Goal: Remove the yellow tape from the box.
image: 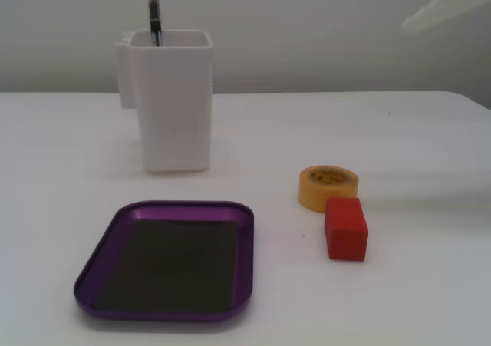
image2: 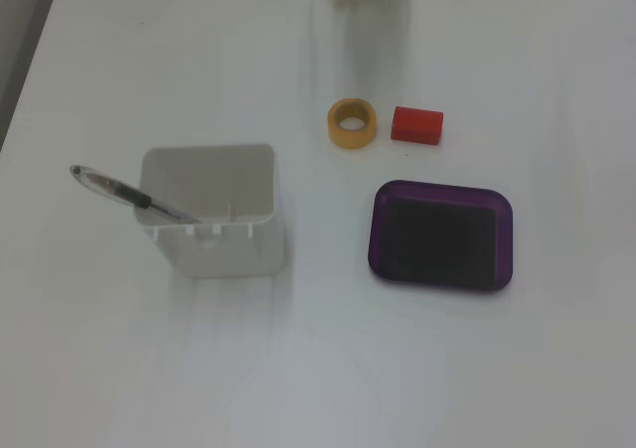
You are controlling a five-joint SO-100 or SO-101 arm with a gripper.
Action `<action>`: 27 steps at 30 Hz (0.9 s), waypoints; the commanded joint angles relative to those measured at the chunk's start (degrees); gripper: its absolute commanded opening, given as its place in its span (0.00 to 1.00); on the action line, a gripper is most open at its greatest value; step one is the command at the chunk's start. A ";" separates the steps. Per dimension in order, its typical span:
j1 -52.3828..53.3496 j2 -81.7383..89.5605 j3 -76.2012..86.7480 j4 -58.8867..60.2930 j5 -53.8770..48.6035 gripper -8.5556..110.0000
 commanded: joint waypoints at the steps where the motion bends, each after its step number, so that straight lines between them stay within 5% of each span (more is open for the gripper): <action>1: 0.00 13.45 14.41 -5.89 3.16 0.18; 5: 0.18 26.02 27.07 -6.77 9.32 0.18; 11: -0.62 21.36 32.34 -6.77 18.98 0.18; 16: -0.62 21.36 37.09 -6.59 19.51 0.16; 19: -0.53 21.27 38.41 -6.50 19.51 0.06; 27: -0.09 21.27 39.73 -7.38 20.21 0.07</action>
